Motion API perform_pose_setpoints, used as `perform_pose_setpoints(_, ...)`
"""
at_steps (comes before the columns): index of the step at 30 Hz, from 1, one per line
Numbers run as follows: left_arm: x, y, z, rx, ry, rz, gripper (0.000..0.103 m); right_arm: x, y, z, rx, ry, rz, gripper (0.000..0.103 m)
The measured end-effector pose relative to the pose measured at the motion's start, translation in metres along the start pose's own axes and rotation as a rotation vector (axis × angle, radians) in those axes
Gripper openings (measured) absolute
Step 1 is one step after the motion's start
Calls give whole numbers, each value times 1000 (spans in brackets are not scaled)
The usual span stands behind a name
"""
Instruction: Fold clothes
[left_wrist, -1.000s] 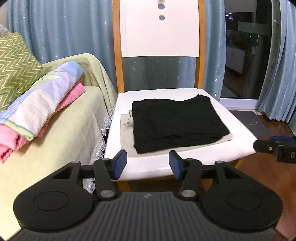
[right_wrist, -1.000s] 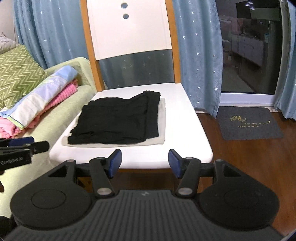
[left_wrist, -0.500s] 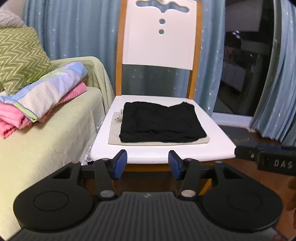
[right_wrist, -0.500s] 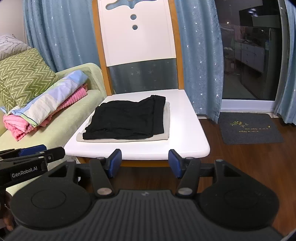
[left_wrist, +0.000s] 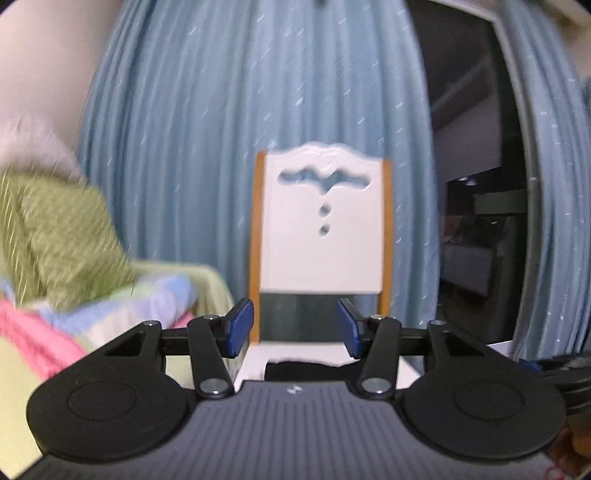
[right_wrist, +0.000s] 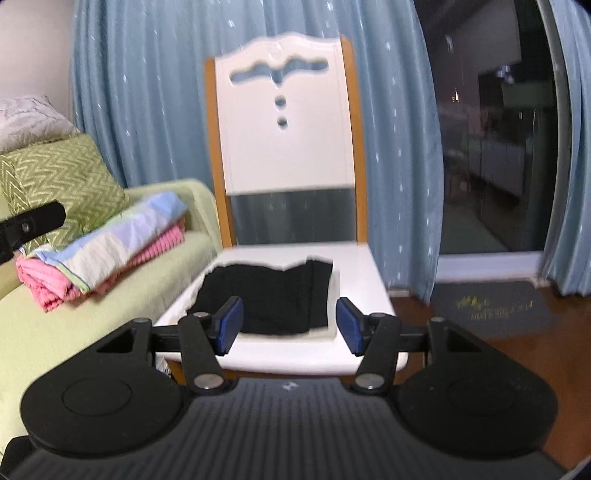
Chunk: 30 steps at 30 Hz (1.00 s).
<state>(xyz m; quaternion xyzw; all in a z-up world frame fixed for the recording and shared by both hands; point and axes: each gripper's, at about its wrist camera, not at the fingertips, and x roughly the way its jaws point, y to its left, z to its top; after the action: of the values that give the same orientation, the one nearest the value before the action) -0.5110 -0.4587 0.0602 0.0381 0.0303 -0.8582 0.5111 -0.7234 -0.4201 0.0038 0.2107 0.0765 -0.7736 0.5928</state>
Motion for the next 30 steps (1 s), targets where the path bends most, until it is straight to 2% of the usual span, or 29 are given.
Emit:
perform_pose_setpoints(2, -5, 0, 10, -12, 30, -42, 55, -8, 3, 5, -15, -32, -1, 52)
perform_pose_setpoints(4, -8, -3, 14, 12, 30, -49, 55, -15, 6, 11, -29, -65, -2, 52)
perform_pose_setpoints(9, -11, -12, 18, 83, -7, -43, 56, -12, 8, 18, -9, -41, 1, 52)
perform_pose_setpoints(11, -2, -12, 13, 54, 34, -86, 56, -5, 9, 15, -2, -25, 1, 52)
perform_pose_setpoints(13, 11, -11, 4, 19, 85, -85, 56, 4, 10, 12, -5, -8, -5, 52)
perform_pose_setpoints(14, 17, -10, -1, 3, 109, -77, 56, 8, 10, 10, -4, 1, -8, 52)
perform_pose_setpoints(17, 28, -8, -16, -30, 158, 12, 54, 21, 10, 3, -1, 28, -18, 52)
perform_pose_setpoints(20, 45, -10, -31, -8, 194, 86, 54, 32, 9, -3, 5, 50, -25, 52)
perform_pose_setpoints(23, 61, -6, -45, -24, 237, 57, 57, 42, 7, -8, 12, 69, -31, 52)
perform_pose_setpoints(26, 70, -7, -53, -9, 265, 76, 57, 51, 4, -14, 19, 88, -38, 52)
perform_pose_setpoints(30, 84, -5, -65, 14, 353, 84, 57, 70, 4, -27, 37, 120, -36, 52)
